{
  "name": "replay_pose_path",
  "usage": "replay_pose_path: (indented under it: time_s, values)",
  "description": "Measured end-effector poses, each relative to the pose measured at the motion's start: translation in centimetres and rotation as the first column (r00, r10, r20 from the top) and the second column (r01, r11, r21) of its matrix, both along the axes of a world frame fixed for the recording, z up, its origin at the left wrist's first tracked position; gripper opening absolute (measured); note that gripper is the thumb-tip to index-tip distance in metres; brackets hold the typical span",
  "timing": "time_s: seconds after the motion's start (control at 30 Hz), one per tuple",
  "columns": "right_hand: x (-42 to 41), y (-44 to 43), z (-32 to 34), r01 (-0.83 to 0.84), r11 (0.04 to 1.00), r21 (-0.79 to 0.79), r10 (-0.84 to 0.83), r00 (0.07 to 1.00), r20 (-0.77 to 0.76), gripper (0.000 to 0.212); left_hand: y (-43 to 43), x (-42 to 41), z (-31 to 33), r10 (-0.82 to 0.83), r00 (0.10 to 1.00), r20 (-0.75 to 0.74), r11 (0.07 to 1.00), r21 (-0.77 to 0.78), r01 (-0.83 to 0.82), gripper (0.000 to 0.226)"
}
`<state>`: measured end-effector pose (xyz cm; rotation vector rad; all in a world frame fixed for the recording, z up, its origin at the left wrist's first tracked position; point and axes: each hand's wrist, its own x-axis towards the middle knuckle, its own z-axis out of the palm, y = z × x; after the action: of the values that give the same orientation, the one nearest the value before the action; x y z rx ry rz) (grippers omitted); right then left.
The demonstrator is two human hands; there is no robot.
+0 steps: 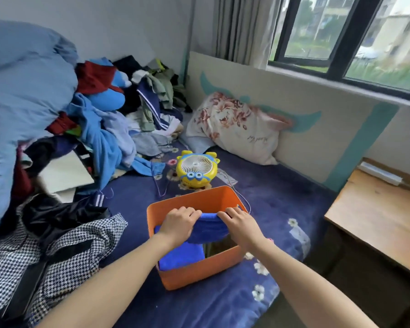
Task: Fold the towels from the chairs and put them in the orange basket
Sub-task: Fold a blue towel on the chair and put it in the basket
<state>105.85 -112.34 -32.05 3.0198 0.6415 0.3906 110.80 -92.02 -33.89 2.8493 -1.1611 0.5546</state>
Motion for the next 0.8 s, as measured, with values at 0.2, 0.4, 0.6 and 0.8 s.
replay_pose_path:
  time_s: [0.2,0.4,0.6,0.8]
  values:
    - [10.6,-4.8,-1.6,-0.092,0.996,-0.006,0.09,0.986,-0.138,0.067,-4.9,6.7,-2.1,0.187,0.958,-0.216,0.982,0.056,-0.179,0.039]
    - [18.1,-7.7,-7.0,-0.169,0.982,0.078,0.177,0.979,-0.1,0.048,-8.1,11.6,-6.0,0.309,0.917,-0.253,0.951,0.053,-0.306,0.036]
    - [19.1,-9.5,-12.9,-0.339,0.932,-0.128,0.327,0.939,-0.104,0.02,-10.5,10.6,-11.9,0.301,0.835,-0.461,0.954,0.15,-0.26,0.035]
    - [15.2,-8.7,-18.1,-0.462,0.736,-0.494,-0.088,0.659,-0.747,0.037,-12.0,7.1,-15.5,0.446,0.262,-0.856,0.888,0.459,-0.012,0.042]
